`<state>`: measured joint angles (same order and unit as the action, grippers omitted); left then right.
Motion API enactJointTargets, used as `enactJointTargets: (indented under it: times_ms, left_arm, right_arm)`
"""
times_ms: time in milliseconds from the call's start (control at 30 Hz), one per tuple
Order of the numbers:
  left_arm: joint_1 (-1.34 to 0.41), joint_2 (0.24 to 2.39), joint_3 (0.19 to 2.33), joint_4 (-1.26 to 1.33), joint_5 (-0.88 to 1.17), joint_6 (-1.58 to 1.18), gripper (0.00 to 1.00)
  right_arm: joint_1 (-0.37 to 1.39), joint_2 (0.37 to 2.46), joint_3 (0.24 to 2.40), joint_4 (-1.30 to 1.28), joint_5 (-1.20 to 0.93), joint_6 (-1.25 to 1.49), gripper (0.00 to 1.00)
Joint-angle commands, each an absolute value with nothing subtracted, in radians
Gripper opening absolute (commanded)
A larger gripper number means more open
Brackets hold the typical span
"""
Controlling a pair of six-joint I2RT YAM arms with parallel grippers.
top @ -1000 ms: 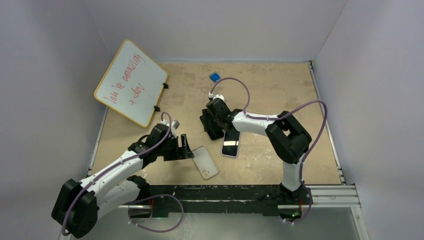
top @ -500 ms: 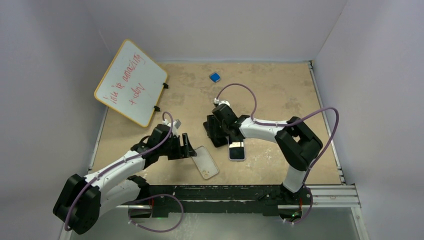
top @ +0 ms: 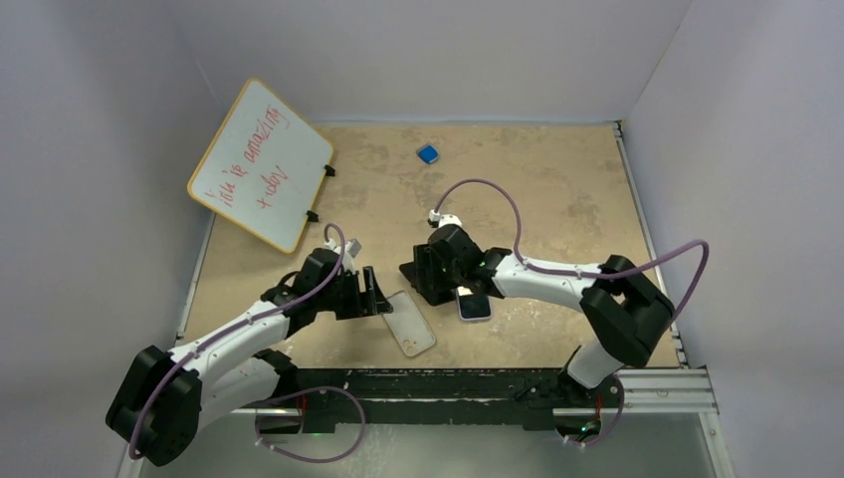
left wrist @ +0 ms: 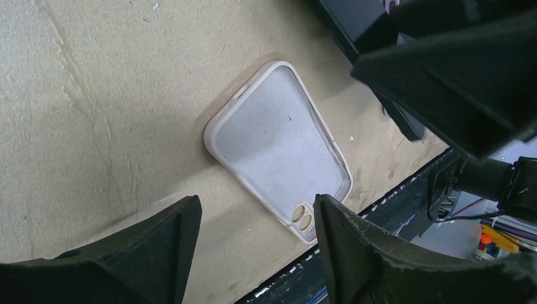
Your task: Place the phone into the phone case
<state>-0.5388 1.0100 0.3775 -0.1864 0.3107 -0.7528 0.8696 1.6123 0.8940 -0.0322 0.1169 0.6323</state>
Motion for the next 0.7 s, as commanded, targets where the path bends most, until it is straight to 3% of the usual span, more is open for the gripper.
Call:
enactJointTargets:
  times_ms: [0, 267, 500, 667]
  left_arm:
    - [-0.537, 0.976, 0.387, -0.198, 0.291, -0.765, 0.67]
    - [-0.533, 0.854, 0.447, -0.359, 0.151, -0.773, 0.68]
    - [-0.534, 0.859, 0.438, -0.344, 0.171, -0.782, 0.68]
    - [-0.533, 0.908, 0.424, -0.282, 0.226, -0.777, 0.67]
  right_arm:
    - [0.930, 1.527, 0.871, -0.005, 0.126, 0.701, 0.33]
    - [1.076, 1.552, 0.885, -0.011, 0.200, 0.767, 0.32]
    - [1.163, 1.579, 0.871, -0.003, 0.230, 0.808, 0.32]
    - [1.169, 1.529, 0.864, -0.049, 0.278, 0.764, 0.52]
